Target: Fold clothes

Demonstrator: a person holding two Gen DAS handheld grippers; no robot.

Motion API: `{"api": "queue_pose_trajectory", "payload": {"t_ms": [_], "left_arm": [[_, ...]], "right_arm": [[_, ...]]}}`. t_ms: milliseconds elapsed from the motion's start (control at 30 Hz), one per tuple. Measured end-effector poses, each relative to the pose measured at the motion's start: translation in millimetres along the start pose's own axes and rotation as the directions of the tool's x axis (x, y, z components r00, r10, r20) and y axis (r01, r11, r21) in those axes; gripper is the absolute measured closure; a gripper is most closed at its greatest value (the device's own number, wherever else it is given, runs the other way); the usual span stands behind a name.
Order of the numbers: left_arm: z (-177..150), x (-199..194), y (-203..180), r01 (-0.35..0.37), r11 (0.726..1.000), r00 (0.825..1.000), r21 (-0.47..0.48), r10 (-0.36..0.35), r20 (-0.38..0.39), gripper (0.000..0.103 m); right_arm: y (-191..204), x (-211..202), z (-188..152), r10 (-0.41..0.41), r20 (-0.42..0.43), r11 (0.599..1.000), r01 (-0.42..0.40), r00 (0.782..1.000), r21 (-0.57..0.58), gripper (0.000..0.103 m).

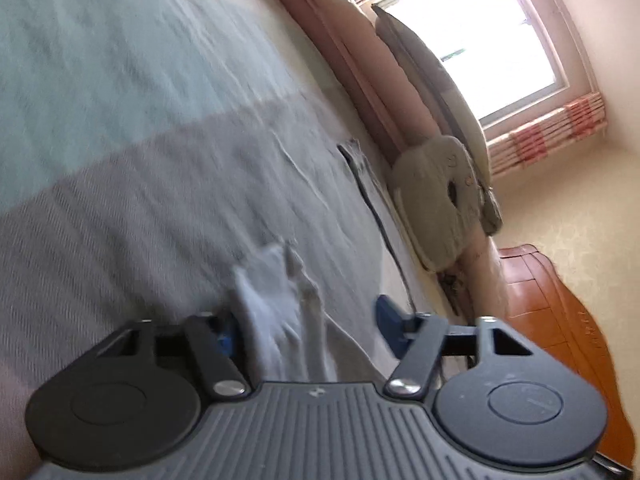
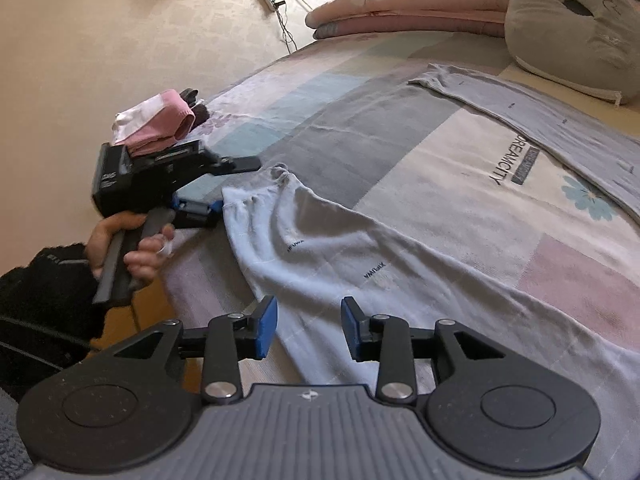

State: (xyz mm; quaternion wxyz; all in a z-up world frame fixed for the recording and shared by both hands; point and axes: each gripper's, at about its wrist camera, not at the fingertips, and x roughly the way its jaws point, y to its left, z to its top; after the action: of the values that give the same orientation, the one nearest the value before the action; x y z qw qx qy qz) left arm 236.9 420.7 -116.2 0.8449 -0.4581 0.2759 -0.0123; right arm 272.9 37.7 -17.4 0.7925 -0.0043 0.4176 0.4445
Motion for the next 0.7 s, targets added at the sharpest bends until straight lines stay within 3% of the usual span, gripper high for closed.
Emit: {"api": "queue_pose_trajectory", "payload": {"t_ms": [33,100,233,533,700], "left_arm": [[-1,2,-1,-0.024,1.0,1.0,0.016,0.024,-0.005,0.071],[-2,3,-4,-0.095,0.994,0.995,0.054,0.096,-0.024,0.1],[-7,-14,-19,-0.18,0.972,0.984,0.154,0.18,0.014,0.1],[-15,-56,-43,-0.254,0.942,0.967,0.222,0.24,0.086,0.1],[-8,-44,-44,-0.27,0.931,0.963,0.247,0.259,0.077,0.1]], "right_arm": [[0,-3,-1,-0.006,0.004,1.0,0.006,1.0,-0.003,0.063],[-4,-13,-5,-0.035,0.013,0.999,0.035,0.999,0.003,0.06],[-15,-33,-16,-0.095,0.024,0.995,0.094,0.995,0.045,0.058],[-50,-66,-56,-0.212,-0.005,0.959,0.209,0.977,0.191,0.056],[-53,-69,-63,-0.235,-0.025,0.96,0.236,0.972,0.15,0.056]]}}
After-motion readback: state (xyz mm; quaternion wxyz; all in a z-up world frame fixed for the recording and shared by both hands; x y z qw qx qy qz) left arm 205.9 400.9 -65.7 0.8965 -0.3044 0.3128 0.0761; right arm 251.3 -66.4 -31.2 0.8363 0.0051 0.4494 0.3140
